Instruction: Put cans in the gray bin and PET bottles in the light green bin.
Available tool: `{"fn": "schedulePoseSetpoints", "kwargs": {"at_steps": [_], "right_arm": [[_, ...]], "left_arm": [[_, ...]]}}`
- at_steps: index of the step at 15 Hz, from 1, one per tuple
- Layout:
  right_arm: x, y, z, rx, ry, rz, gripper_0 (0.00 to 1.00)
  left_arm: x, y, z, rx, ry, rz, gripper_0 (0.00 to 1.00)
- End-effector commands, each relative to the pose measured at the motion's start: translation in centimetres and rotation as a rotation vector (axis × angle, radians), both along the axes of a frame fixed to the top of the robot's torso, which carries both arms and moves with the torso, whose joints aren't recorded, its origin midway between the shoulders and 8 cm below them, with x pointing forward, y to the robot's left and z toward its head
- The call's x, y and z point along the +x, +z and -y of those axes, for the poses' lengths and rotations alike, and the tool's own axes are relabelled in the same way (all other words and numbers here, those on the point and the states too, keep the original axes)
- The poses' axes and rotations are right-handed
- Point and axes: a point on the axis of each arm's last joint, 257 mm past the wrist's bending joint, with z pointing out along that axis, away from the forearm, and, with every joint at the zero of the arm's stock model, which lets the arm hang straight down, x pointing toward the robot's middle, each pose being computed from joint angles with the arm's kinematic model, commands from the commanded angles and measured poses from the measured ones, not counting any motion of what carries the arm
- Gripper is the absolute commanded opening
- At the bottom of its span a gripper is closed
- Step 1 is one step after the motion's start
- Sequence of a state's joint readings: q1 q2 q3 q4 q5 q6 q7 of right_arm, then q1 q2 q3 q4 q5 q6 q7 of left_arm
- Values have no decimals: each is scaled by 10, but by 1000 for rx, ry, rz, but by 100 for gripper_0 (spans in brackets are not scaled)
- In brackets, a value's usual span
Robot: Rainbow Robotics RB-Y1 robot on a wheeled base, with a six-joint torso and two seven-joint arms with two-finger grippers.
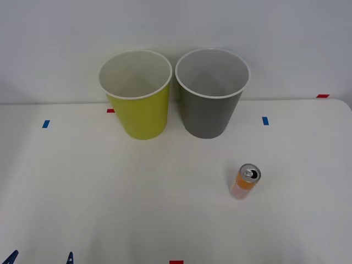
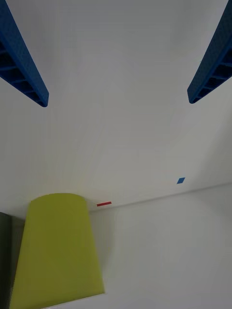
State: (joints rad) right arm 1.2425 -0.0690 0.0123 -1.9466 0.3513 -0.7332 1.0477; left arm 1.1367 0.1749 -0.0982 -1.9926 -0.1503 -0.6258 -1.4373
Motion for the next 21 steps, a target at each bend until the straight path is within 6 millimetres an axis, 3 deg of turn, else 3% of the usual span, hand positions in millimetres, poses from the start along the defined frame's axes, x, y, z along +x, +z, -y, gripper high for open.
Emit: {"fn": "schedulePoseSetpoints", "kwargs": {"at_steps": [1, 21], "right_arm": [[0, 0, 0, 0, 0, 0, 74], [0, 0, 0, 0, 0, 0, 74]], "left_arm": [[0, 0, 0, 0, 0, 0, 100], [0, 0, 0, 0, 0, 0, 100]]}}
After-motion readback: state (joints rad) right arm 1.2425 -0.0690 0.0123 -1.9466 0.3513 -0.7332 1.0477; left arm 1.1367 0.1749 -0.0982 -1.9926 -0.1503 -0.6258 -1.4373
